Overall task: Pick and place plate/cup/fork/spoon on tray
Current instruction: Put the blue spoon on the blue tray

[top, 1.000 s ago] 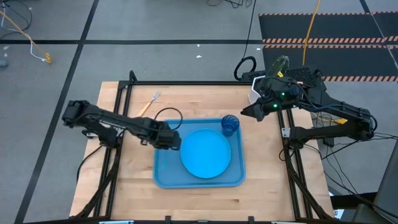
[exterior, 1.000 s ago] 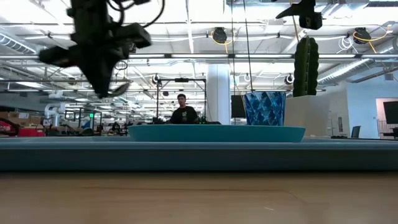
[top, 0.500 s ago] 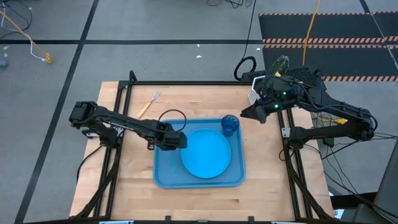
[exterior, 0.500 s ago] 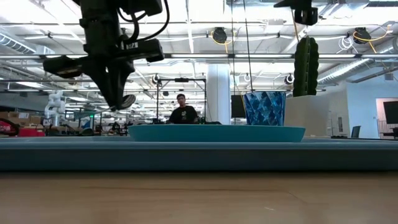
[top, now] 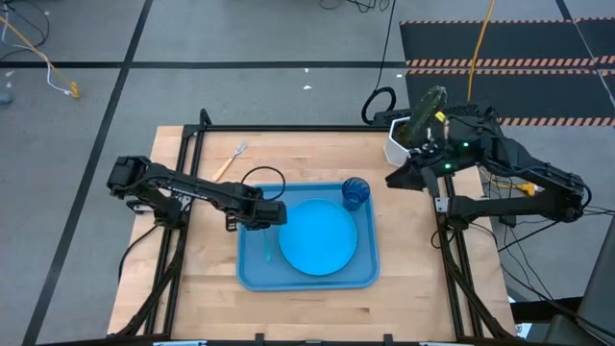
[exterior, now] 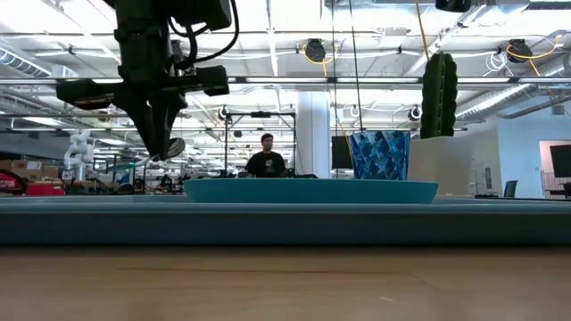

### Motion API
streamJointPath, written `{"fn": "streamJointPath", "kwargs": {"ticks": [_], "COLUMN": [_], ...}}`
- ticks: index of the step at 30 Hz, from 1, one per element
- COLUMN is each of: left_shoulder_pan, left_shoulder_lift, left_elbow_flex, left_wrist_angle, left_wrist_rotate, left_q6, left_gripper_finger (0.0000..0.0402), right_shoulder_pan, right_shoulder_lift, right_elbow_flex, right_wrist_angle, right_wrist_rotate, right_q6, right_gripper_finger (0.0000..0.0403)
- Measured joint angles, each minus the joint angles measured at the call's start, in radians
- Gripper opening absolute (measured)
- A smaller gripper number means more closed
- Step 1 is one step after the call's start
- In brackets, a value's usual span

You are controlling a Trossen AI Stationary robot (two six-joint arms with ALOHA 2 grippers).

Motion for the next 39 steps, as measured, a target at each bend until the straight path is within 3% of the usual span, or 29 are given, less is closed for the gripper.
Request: {"fn": "streamJointPath", "kwargs": {"ticks": [4,10,14,39], "left_shoulder_pan": [0.0,0.001,0.001,0.12], "left_shoulder_lift": [0.011,0.092,0.108,0.153], "left_elbow_flex": [0.0,-0.001,-0.001,-0.001], "left_wrist_angle": [-0.001,0.063,0.121,0.096], "left_wrist_rotate": [0.013,0.177,0.178,0.199], "left_q6": [-0.007,0.021,0.01,0.175], "left_gripper_finger": [0.0011,0.0009,0.0011,0.0023], "right_shoulder_pan": [0.0,0.0,0.0,0.0], "right_shoulder_lift": [-0.029,-0.032,-0.029,-0.018], "right_elbow_flex": [0.0,0.0,0.0,0.0], "right_wrist_angle": [0.0,0.0,-0.001,-0.005], "right_wrist_rotate": [0.007,0.04,0.061,0.06], "right_q6": [0.0,-0.004,-0.008,0.007], "right_gripper_finger": [0.0167,0.0167,0.0167,0.0167]}}
